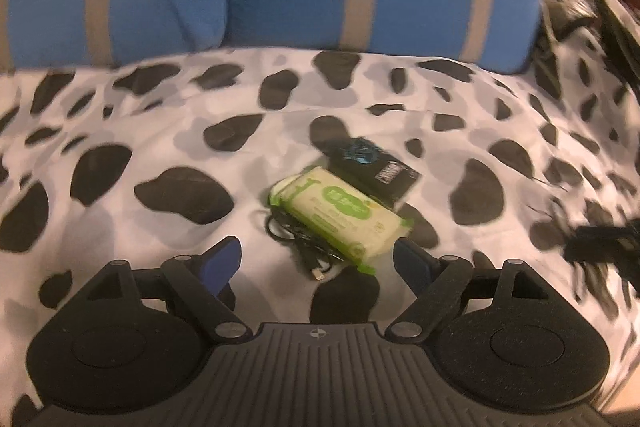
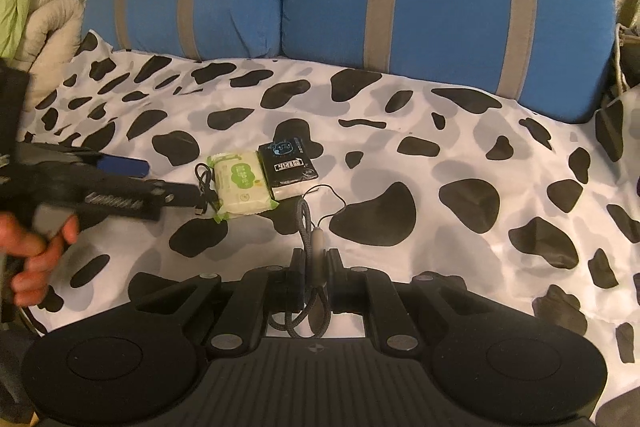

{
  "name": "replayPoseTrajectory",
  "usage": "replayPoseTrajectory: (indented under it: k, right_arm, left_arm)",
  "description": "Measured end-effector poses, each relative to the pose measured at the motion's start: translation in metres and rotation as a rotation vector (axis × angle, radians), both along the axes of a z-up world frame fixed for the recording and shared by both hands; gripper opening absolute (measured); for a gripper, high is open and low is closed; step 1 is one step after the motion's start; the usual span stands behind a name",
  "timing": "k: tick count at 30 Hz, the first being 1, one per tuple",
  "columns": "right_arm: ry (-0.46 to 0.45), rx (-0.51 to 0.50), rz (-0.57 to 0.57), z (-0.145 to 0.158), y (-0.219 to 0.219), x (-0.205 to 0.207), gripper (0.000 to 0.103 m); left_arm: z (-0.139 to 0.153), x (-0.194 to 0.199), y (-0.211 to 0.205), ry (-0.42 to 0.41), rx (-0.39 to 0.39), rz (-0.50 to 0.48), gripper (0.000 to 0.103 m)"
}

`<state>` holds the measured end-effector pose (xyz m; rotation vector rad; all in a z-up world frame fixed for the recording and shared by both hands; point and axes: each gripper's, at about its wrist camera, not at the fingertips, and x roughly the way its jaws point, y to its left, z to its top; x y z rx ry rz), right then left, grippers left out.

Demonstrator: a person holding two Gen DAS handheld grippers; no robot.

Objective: Organize soft objects
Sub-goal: 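Grasp the grey lanyard cord beside the wipes pack with right tool, then grasp the black USB cable beside the wipes pack with left tool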

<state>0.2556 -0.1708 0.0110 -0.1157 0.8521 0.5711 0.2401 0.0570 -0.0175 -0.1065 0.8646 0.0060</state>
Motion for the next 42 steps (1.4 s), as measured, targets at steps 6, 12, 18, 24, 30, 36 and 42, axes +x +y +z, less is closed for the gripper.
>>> replayPoseTrajectory:
  k: [6, 12, 18, 24, 30, 36, 42]
  right_arm:
    - [-0.001, 0.023, -0.002, 0.004, -0.003, 0.000, 0.012]
    - [0.012, 0.032, 0.009, 0.001, 0.000, 0.000, 0.012]
    - [0.016, 0.041, 0.022, 0.001, 0.003, -0.001, 0.012]
    - [0.025, 0.031, 0.030, -0.002, 0.006, 0.001, 0.012]
    - [0.026, 0.028, 0.029, -0.004, 0.006, 0.001, 0.012]
    - [0.023, 0.025, 0.019, -0.005, 0.006, -0.002, 0.012]
    - [0.017, 0.018, 0.010, -0.005, 0.005, -0.007, 0.012]
  left_arm:
    - [-0.018, 0.023, 0.017, 0.089, -0.095, 0.077, 0.054]
    - [-0.026, 0.032, 0.030, 0.105, -0.149, 0.122, 0.040]
    - [-0.034, 0.039, 0.038, 0.105, -0.208, 0.146, 0.036]
    - [-0.034, 0.042, 0.032, 0.112, -0.184, 0.074, 0.018]
    - [-0.028, 0.036, 0.028, 0.121, -0.168, 0.034, 0.011]
    - [-0.019, 0.023, 0.026, 0.106, -0.151, -0.002, 0.010]
    - [-0.005, 0.007, 0.022, 0.074, -0.135, -0.033, 0.010]
